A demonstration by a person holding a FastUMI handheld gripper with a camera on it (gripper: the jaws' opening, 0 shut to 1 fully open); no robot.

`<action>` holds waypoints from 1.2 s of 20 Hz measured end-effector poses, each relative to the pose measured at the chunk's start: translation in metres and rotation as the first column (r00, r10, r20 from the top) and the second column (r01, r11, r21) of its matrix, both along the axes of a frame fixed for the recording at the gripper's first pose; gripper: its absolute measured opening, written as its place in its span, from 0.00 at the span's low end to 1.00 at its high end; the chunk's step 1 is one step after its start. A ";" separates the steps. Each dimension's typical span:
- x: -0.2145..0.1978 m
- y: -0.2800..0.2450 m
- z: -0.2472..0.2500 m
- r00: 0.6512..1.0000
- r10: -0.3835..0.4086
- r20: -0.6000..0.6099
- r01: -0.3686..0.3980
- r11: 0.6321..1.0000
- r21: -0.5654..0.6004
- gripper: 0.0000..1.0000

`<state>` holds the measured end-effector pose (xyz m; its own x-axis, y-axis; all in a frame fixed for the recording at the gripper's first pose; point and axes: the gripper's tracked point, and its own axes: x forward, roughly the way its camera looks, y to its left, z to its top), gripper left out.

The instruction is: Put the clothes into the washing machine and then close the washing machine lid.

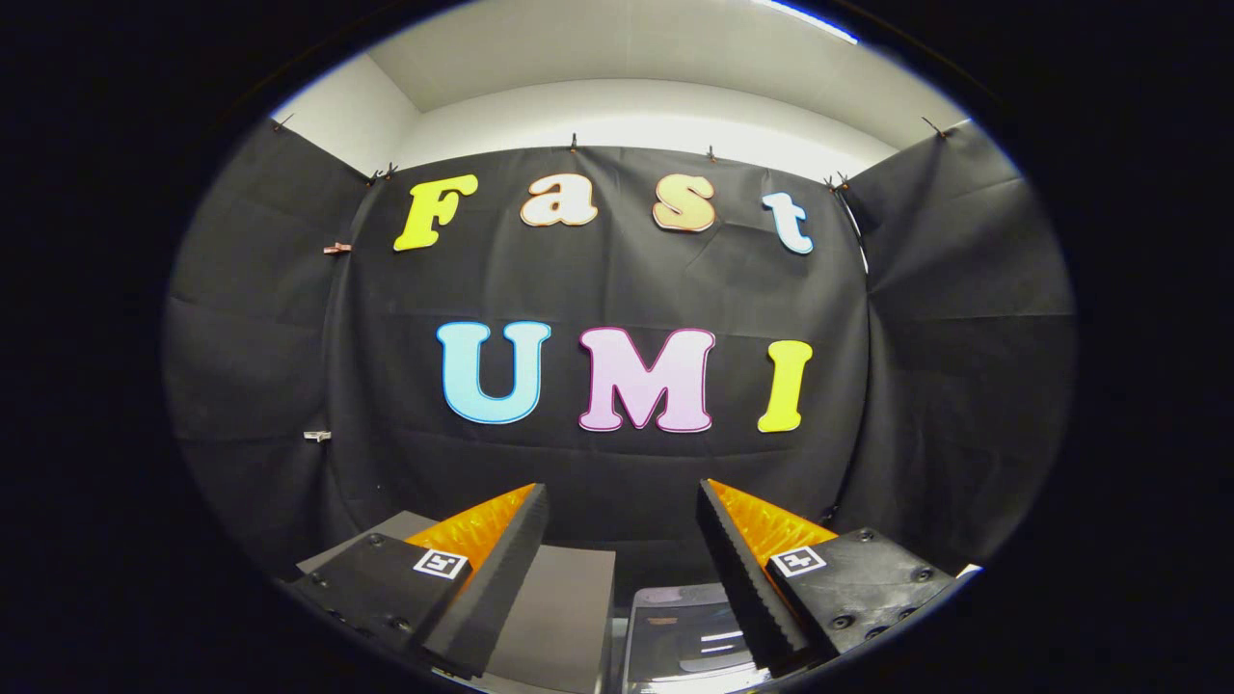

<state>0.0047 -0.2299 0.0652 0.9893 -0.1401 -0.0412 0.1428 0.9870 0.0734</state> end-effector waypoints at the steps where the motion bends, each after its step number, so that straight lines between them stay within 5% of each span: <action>1: 0.000 0.004 0.001 1.000 0.006 0.006 -0.006 1.000 0.008 0.98; 24: 0.017 0.003 -0.007 0.999 0.032 0.025 -0.034 0.997 0.068 0.98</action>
